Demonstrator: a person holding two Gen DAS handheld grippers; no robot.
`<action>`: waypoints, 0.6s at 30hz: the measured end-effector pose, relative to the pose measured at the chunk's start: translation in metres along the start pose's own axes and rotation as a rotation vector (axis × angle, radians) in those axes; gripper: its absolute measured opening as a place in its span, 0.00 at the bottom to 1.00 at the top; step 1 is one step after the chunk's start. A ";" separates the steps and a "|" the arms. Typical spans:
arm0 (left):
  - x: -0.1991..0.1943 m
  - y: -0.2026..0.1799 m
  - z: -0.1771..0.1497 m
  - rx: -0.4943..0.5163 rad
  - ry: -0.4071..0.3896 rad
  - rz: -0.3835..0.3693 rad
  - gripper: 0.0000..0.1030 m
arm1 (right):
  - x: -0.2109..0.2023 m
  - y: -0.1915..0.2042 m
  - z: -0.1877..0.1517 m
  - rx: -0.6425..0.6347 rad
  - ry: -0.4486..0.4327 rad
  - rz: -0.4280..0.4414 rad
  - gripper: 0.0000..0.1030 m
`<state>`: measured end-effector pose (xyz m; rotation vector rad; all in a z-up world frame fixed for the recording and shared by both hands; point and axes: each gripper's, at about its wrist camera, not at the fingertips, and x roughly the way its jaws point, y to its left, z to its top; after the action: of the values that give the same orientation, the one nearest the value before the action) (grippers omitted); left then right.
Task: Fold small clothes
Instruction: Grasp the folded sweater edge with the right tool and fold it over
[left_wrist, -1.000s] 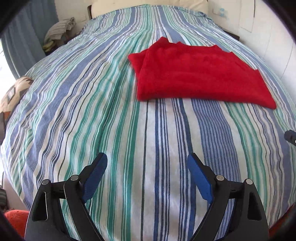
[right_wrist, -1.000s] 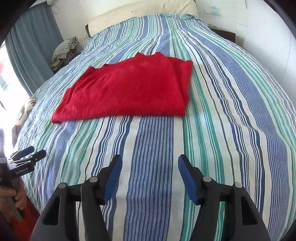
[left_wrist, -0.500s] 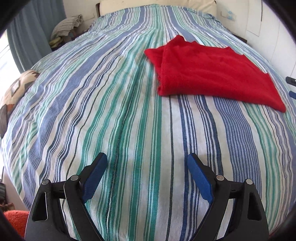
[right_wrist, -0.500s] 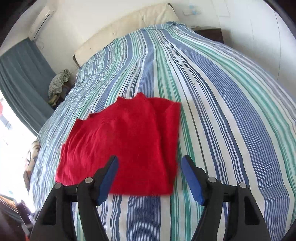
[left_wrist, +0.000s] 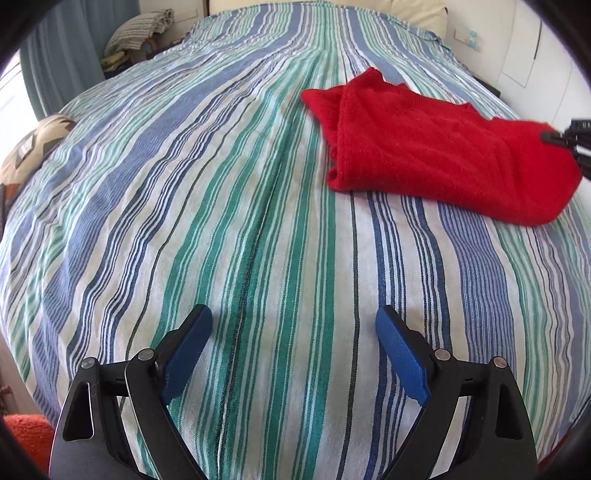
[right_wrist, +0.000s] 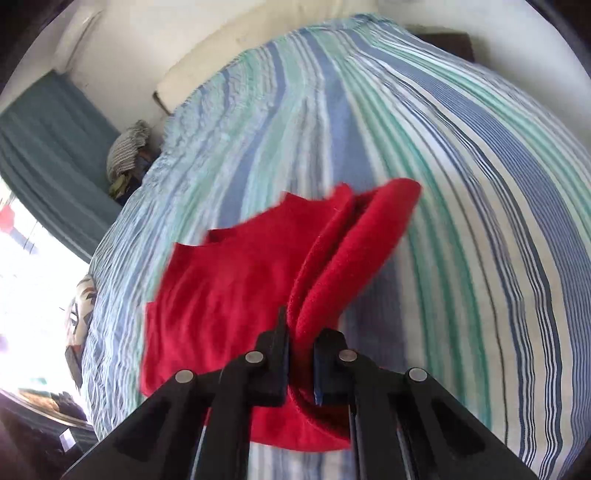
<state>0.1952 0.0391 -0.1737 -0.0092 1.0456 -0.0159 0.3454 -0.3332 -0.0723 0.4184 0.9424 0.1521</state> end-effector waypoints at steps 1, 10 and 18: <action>0.000 0.001 0.001 -0.005 0.000 -0.006 0.89 | 0.002 0.027 0.006 -0.042 0.007 0.020 0.09; 0.001 0.030 0.002 -0.075 0.010 0.029 0.89 | 0.112 0.197 -0.029 -0.272 0.165 0.126 0.19; -0.001 0.046 0.004 -0.137 0.024 0.004 0.89 | 0.088 0.175 -0.045 -0.143 0.174 0.403 0.33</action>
<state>0.1987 0.0855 -0.1716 -0.1312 1.0690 0.0592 0.3701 -0.1347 -0.0896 0.4638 1.0022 0.6274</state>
